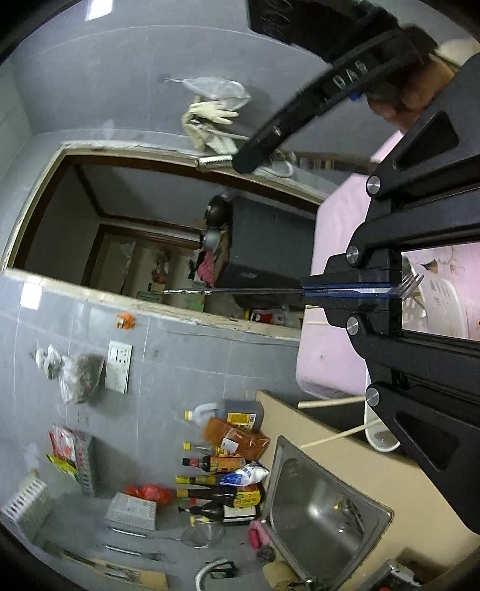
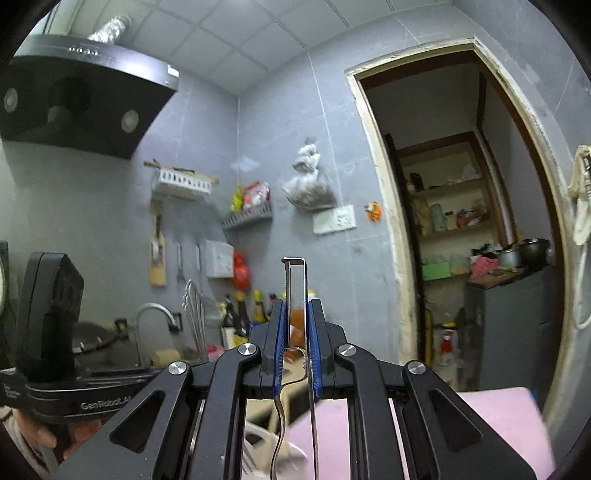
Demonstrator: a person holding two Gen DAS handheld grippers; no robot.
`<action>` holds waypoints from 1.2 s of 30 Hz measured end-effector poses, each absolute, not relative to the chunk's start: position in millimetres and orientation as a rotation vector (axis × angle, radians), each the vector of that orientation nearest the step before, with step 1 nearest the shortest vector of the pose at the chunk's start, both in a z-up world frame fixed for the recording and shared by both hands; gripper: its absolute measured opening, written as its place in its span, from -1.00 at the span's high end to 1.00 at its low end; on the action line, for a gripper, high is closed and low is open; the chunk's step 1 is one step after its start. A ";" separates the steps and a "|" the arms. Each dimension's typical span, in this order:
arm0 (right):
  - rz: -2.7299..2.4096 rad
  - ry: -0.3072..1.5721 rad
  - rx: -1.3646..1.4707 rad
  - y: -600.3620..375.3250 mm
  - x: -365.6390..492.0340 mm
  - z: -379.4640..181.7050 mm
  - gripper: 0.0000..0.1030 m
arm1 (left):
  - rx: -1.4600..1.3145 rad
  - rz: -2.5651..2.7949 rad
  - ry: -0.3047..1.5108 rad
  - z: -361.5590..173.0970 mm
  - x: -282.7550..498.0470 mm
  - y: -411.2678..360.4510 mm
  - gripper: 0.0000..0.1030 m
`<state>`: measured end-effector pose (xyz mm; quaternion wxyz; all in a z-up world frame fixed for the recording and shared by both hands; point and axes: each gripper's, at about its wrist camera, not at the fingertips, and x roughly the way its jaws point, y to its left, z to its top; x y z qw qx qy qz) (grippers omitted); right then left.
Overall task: Organize utensils
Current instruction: 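Lift the fork and peeler and carry them over the white caddy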
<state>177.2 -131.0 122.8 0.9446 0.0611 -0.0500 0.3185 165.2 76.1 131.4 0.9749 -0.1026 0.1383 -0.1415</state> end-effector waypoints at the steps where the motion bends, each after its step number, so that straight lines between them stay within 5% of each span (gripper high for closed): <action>1: 0.656 -0.106 0.129 -124.9 179.3 124.7 0.81 | -0.224 -0.292 0.281 133.2 166.3 82.5 1.00; 12: 0.697 -0.143 0.226 -92.4 204.6 115.7 0.81 | -0.195 -0.078 0.189 151.8 155.5 129.6 1.00; 36: 0.626 -0.055 0.153 -63.0 231.3 54.8 0.81 | -0.225 0.020 0.339 63.9 197.3 133.4 1.00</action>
